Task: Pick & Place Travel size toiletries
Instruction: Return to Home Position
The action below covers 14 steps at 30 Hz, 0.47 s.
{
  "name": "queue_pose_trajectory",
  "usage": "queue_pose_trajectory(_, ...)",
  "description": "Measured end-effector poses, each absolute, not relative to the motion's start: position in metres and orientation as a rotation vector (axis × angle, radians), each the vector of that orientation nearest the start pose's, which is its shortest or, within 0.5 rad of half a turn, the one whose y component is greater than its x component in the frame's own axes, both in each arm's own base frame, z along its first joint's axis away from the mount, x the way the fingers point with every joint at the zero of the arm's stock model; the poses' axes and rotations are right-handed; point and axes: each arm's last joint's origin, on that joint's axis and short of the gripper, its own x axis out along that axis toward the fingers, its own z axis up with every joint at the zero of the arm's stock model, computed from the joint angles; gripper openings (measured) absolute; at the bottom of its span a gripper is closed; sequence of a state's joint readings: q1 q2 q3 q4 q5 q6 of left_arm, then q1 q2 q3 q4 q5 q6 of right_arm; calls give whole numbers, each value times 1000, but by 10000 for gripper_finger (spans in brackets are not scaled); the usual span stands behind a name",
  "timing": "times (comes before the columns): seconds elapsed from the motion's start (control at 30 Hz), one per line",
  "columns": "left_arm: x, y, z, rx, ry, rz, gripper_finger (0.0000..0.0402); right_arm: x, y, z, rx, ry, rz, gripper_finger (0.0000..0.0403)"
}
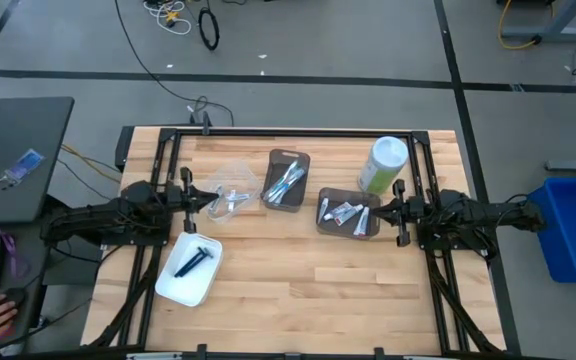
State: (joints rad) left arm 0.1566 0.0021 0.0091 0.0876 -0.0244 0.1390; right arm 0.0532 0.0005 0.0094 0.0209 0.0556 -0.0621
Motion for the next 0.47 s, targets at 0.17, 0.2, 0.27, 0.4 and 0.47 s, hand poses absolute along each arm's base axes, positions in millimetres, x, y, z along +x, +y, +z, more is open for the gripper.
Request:
queue_pose_trajectory(0.17,96,15,174,139,-75,173,18,97,3,169,-90,-31,-27,6)
queue_pose_trajectory(0.2,96,15,174,128,-74,166,17,97,3,169,-90,-32,-27,8)
queue_pose_trajectory(0.27,96,15,172,97,-60,163,13,97,3,169,-92,-32,-27,10)
queue_pose_trajectory(0.4,96,15,169,49,-31,162,9,97,3,169,-93,-32,-27,11)
queue_pose_trajectory(0.47,96,15,169,23,-32,163,9,97,3,169,-93,-32,-27,11)
